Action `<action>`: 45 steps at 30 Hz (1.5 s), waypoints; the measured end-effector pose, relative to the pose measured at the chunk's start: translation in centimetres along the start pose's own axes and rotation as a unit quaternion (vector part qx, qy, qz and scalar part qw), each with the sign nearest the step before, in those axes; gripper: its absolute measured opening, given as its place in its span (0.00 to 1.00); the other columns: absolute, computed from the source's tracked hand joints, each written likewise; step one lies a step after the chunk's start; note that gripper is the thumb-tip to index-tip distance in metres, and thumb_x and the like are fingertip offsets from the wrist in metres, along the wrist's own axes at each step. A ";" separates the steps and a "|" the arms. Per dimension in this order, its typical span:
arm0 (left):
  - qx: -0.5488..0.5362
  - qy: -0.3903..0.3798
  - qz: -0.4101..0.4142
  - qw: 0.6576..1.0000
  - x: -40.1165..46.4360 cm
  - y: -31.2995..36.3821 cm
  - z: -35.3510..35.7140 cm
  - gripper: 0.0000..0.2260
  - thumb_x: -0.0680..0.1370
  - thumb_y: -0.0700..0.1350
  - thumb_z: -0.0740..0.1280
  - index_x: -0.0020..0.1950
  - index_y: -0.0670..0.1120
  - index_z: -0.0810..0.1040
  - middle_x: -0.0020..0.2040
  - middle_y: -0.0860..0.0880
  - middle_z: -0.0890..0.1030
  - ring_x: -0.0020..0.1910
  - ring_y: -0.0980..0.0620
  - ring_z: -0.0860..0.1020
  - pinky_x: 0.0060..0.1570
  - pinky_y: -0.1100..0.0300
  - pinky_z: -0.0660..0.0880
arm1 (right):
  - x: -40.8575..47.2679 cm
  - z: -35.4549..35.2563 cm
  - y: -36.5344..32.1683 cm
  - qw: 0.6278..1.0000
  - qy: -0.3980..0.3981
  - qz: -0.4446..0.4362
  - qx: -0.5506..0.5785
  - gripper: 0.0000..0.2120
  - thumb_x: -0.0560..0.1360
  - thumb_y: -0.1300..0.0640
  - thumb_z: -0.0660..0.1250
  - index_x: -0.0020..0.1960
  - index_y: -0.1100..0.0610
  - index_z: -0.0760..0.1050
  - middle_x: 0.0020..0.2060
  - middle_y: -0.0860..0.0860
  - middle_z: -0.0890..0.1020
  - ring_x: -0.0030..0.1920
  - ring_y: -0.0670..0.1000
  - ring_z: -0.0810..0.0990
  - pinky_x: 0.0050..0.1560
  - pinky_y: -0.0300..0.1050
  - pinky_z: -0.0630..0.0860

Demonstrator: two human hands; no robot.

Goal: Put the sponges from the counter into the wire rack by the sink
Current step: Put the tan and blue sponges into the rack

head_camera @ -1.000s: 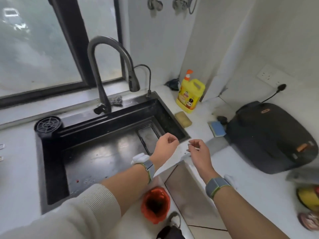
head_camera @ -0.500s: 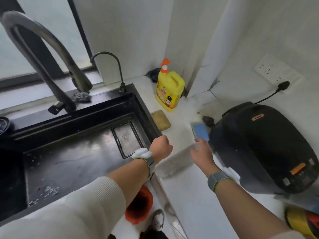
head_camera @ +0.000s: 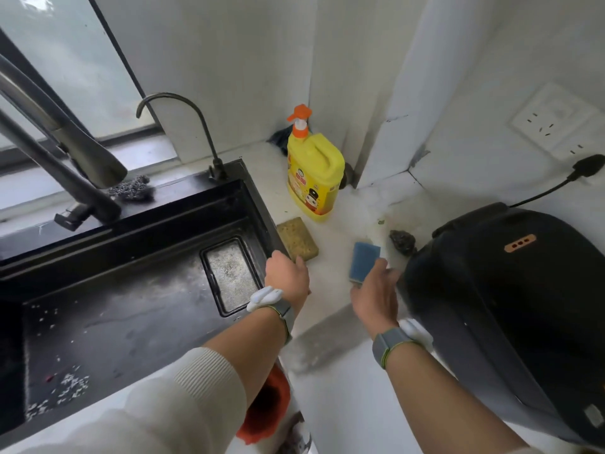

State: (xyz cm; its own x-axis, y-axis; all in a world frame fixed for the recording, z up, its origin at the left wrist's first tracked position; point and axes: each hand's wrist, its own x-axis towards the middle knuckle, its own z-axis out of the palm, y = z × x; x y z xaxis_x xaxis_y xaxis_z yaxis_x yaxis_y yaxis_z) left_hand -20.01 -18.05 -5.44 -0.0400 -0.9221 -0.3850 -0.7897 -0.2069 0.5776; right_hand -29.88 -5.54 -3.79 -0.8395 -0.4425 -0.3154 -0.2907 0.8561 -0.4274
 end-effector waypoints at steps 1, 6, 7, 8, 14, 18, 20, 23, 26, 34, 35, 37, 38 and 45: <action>-0.001 0.005 -0.003 1.000 0.2 0.1 0.3 0.16 0.82 0.53 0.68 0.58 0.39 0.76 0.55 0.41 0.81 0.50 0.41 0.81 0.44 0.51 0.69 | 0.0 0.4 -0.1 1.000 -0.004 0.000 -0.001 0.28 0.77 0.62 0.74 0.70 0.58 0.63 0.65 0.63 0.71 0.56 0.70 0.81 0.48 0.58 0.79; 0.013 0.005 -0.001 1.000 0.9 0.5 0.8 0.17 0.82 0.54 0.68 0.60 0.40 0.75 0.59 0.41 0.79 0.53 0.39 0.81 0.46 0.50 0.69 | 0.1 0.9 -0.4 0.999 -0.002 0.003 0.034 0.33 0.73 0.46 0.78 0.67 0.58 0.65 0.60 0.60 0.73 0.54 0.68 0.81 0.44 0.56 0.79; 0.013 -0.001 -0.002 1.000 1.1 0.7 0.8 0.16 0.83 0.52 0.68 0.61 0.40 0.75 0.60 0.41 0.78 0.53 0.39 0.80 0.47 0.50 0.70 | 0.3 0.9 -0.6 0.999 0.004 0.000 0.046 0.33 0.74 0.42 0.77 0.67 0.58 0.65 0.60 0.60 0.74 0.53 0.68 0.82 0.44 0.56 0.80; 0.009 -0.007 -0.009 1.000 1.3 0.8 0.7 0.15 0.83 0.51 0.68 0.61 0.40 0.75 0.62 0.41 0.76 0.51 0.39 0.80 0.47 0.51 0.69 | 0.4 0.8 -0.8 0.998 0.008 0.000 0.057 0.33 0.74 0.40 0.76 0.66 0.58 0.66 0.60 0.60 0.74 0.53 0.67 0.82 0.44 0.57 0.81; -0.068 -0.002 -0.021 0.997 2.2 0.9 0.8 0.09 0.78 0.42 0.70 0.57 0.44 0.75 0.59 0.44 0.74 0.45 0.45 0.74 0.53 0.50 0.75 | 1.3 1.3 -1.2 0.990 0.003 0.044 0.137 0.30 0.76 0.51 0.78 0.68 0.58 0.64 0.65 0.63 0.76 0.59 0.70 0.81 0.50 0.58 0.79; -0.123 -0.002 -0.003 0.992 1.2 0.3 0.3 0.07 0.76 0.41 0.69 0.51 0.49 0.73 0.44 0.52 0.78 0.49 0.43 0.79 0.60 0.45 0.75 | 0.9 1.3 -1.5 0.989 -0.043 0.062 0.129 0.25 0.73 0.55 0.79 0.62 0.59 0.70 0.64 0.60 0.71 0.50 0.66 0.80 0.50 0.56 0.82; -0.149 -0.003 0.005 0.989 0.6 -0.1 -0.5 0.09 0.76 0.41 0.69 0.52 0.49 0.72 0.44 0.51 0.78 0.49 0.44 0.79 0.56 0.45 0.77 | 0.3 1.2 -1.3 0.990 -0.042 0.051 0.128 0.24 0.72 0.58 0.80 0.59 0.58 0.69 0.61 0.59 0.72 0.48 0.65 0.79 0.49 0.56 0.81; -0.223 -0.010 0.003 0.975 -0.2 -1.7 -3.0 0.12 0.76 0.38 0.70 0.55 0.48 0.71 0.46 0.49 0.78 0.47 0.48 0.80 0.48 0.47 0.82 | -1.5 1.0 -1.8 0.986 -0.041 0.027 0.162 0.27 0.70 0.58 0.80 0.57 0.55 0.64 0.54 0.58 0.80 0.49 0.64 0.84 0.46 0.58 0.83; -0.257 -0.024 -0.012 0.966 -0.9 -4.1 -5.9 0.12 0.78 0.38 0.70 0.59 0.47 0.74 0.46 0.51 0.77 0.43 0.55 0.77 0.37 0.64 0.74 | -3.5 0.8 -3.0 0.971 -0.063 0.007 0.229 0.28 0.71 0.58 0.80 0.60 0.53 0.63 0.51 0.56 0.82 0.40 0.59 0.87 0.41 0.53 0.85; -0.350 0.009 -0.065 0.934 -1.6 -14.6 -17.8 0.11 0.75 0.37 0.74 0.56 0.45 0.78 0.48 0.47 0.82 0.47 0.48 0.82 0.51 0.52 0.82 | -13.4 5.0 -10.9 0.913 -0.193 0.006 0.360 0.25 0.79 0.68 0.72 0.71 0.63 0.65 0.61 0.61 0.77 0.43 0.58 0.86 0.32 0.39 0.84; -0.362 0.013 -0.060 0.930 -1.4 -16.2 -19.5 0.11 0.75 0.37 0.74 0.55 0.45 0.79 0.48 0.46 0.82 0.48 0.48 0.83 0.53 0.51 0.83 | -15.0 6.1 -12.2 0.905 -0.208 0.014 0.370 0.24 0.80 0.70 0.70 0.71 0.64 0.65 0.61 0.62 0.77 0.40 0.57 0.86 0.31 0.39 0.83; -0.370 0.029 -0.051 0.927 -0.9 -18.7 -22.9 0.11 0.74 0.37 0.74 0.54 0.45 0.79 0.49 0.45 0.83 0.49 0.47 0.83 0.54 0.49 0.84 | -17.9 8.0 -15.1 0.890 -0.245 0.024 0.385 0.21 0.81 0.71 0.67 0.71 0.63 0.64 0.59 0.63 0.79 0.37 0.57 0.85 0.34 0.44 0.85; -0.377 0.035 -0.053 0.924 -0.7 -20.1 -24.6 0.11 0.74 0.37 0.75 0.54 0.45 0.79 0.49 0.45 0.83 0.49 0.47 0.84 0.54 0.49 0.84 | -19.6 9.0 -16.4 0.883 -0.258 0.028 0.392 0.21 0.81 0.71 0.66 0.71 0.62 0.65 0.56 0.62 0.80 0.38 0.57 0.86 0.37 0.47 0.85; -0.396 0.079 -0.059 0.913 2.4 -31.7 -37.9 0.09 0.74 0.37 0.75 0.51 0.47 0.80 0.48 0.47 0.84 0.49 0.48 0.84 0.53 0.49 0.85 | -30.9 16.7 -28.1 0.891 -0.290 -0.011 0.349 0.21 0.81 0.63 0.71 0.70 0.60 0.68 0.57 0.62 0.82 0.33 0.54 0.85 0.30 0.45 0.82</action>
State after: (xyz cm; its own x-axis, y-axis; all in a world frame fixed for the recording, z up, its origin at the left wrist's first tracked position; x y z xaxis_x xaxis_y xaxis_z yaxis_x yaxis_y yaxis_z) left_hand 28.13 -26.11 2.66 0.1558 -0.9008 -0.4054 -0.0901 -0.4217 0.9023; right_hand 11.90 -20.37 3.79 -0.4006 -0.6941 -0.5981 0.2210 0.5602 -0.7983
